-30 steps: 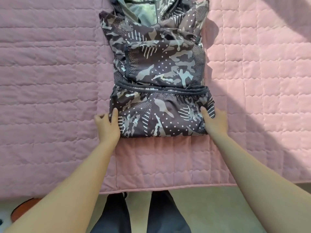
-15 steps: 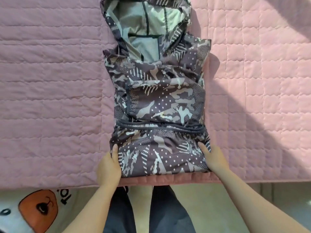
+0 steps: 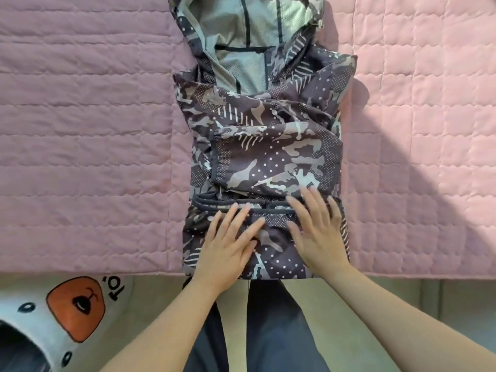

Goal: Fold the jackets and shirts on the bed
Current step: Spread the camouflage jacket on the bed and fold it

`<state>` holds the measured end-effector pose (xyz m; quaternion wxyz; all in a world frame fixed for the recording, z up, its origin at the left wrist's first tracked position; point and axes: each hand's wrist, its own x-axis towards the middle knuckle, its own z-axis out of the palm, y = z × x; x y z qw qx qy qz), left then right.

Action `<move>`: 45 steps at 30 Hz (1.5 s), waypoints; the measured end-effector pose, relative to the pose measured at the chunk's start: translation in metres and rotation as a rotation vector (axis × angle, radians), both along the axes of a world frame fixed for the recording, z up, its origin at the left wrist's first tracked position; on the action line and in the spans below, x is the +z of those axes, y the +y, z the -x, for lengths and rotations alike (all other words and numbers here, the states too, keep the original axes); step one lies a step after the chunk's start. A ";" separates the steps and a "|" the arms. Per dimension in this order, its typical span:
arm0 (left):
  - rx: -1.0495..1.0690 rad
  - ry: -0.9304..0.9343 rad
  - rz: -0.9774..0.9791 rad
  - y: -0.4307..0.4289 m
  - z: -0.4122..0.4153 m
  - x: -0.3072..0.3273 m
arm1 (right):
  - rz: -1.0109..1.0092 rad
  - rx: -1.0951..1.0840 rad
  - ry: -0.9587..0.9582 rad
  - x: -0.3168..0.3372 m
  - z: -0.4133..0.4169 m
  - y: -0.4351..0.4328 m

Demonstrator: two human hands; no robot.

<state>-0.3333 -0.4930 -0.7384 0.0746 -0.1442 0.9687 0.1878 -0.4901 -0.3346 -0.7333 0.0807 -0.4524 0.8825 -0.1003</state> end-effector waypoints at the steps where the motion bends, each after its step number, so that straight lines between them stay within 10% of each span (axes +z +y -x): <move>1: -0.111 -0.066 0.029 -0.001 -0.001 -0.007 | -0.037 0.189 0.009 -0.004 -0.007 0.000; 9: -0.074 -0.289 0.119 -0.041 -0.013 -0.041 | -0.431 0.568 0.060 -0.048 0.046 0.037; 26: 0.639 0.287 -0.159 -0.134 0.134 0.002 | 0.216 -0.103 -0.032 -0.007 0.145 -0.144; 30: 0.778 0.417 -0.213 -0.211 0.205 0.005 | 0.085 -0.216 0.000 0.000 0.228 -0.203; 39: 0.790 0.099 -0.487 -0.315 0.281 -0.030 | -0.376 -0.260 -0.046 -0.008 0.311 -0.256; 45: 0.683 0.305 -0.271 -0.321 0.295 -0.016 | -0.258 -0.318 0.134 -0.007 0.318 -0.264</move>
